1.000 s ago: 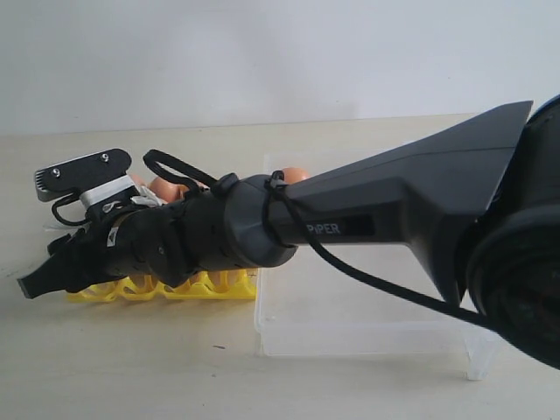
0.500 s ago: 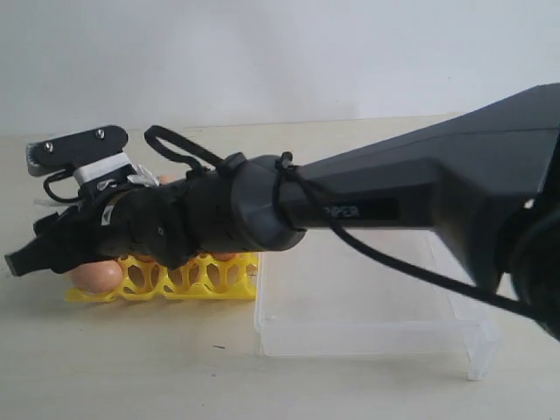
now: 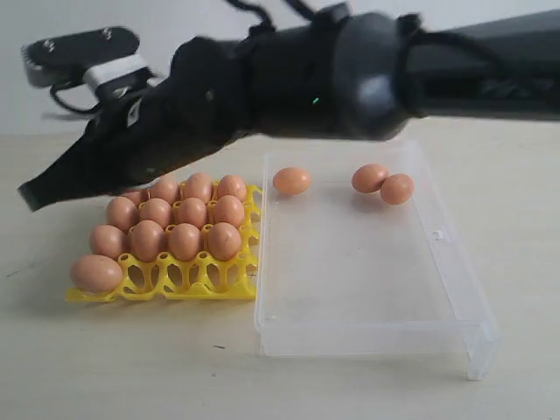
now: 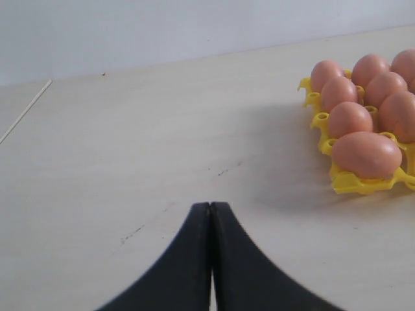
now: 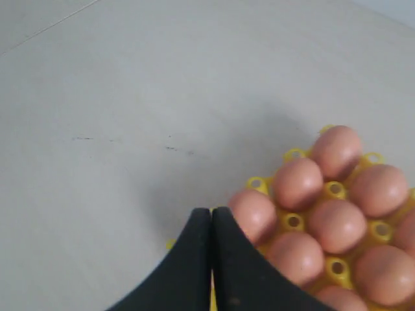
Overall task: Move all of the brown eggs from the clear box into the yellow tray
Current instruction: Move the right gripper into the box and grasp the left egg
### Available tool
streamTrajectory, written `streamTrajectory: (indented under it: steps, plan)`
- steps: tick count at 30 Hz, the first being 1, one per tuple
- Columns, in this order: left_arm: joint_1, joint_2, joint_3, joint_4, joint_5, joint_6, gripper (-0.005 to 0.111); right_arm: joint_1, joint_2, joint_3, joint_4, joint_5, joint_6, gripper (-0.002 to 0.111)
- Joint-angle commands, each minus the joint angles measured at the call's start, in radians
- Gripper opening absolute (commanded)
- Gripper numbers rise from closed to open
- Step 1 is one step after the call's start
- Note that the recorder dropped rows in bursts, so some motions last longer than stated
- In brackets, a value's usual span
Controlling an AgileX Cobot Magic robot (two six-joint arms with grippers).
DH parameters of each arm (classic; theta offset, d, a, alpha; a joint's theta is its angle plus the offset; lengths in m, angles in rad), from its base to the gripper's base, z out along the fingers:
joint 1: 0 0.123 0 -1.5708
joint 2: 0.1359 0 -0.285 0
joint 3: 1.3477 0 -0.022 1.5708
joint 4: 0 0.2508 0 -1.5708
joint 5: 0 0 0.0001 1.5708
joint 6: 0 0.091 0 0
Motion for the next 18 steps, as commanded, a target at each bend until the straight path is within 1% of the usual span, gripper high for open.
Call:
streamTrajectory:
  steps: [1,4,6,7,10,12,13,15,16,18]
  plan:
    - [-0.006,0.001,-0.004,-0.002,-0.009,-0.005,0.0,-0.09,-0.135,0.071,-0.035,0.06,-0.012,0.0]
    - [-0.006,0.001,-0.004,-0.002,-0.009,-0.005,0.0,-0.195,-0.213,0.145,-0.033,0.103,-0.009,0.001]
    - [-0.006,0.001,-0.004,-0.002,-0.009,-0.005,0.0,-0.271,-0.233,0.163,-0.027,0.149,0.008,0.004]
    - [-0.006,0.001,-0.004,-0.002,-0.009,-0.005,0.0,-0.319,-0.238,0.163,-0.03,0.184,0.019,0.009]
    - [-0.006,0.001,-0.004,-0.002,-0.009,-0.005,0.0,-0.403,-0.233,0.163,-0.032,0.226,0.024,0.023]
    - [-0.006,0.001,-0.004,-0.002,-0.009,-0.005,0.0,-0.444,-0.22,0.159,-0.027,0.241,0.049,0.034]
    - [-0.006,0.001,-0.004,-0.002,-0.009,-0.005,0.0,-0.476,-0.209,0.155,-0.031,0.246,0.057,0.041]
    - [-0.006,0.001,-0.004,-0.002,-0.009,-0.005,0.0,-0.515,-0.182,0.133,-0.033,0.266,0.068,0.05]
    - [-0.006,0.001,-0.004,-0.002,-0.009,-0.005,0.0,-0.532,-0.164,0.113,-0.024,0.289,0.07,0.053]
    - [-0.006,0.001,-0.004,-0.002,-0.009,-0.005,0.0,-0.559,-0.121,0.06,-0.008,0.346,0.07,0.055]
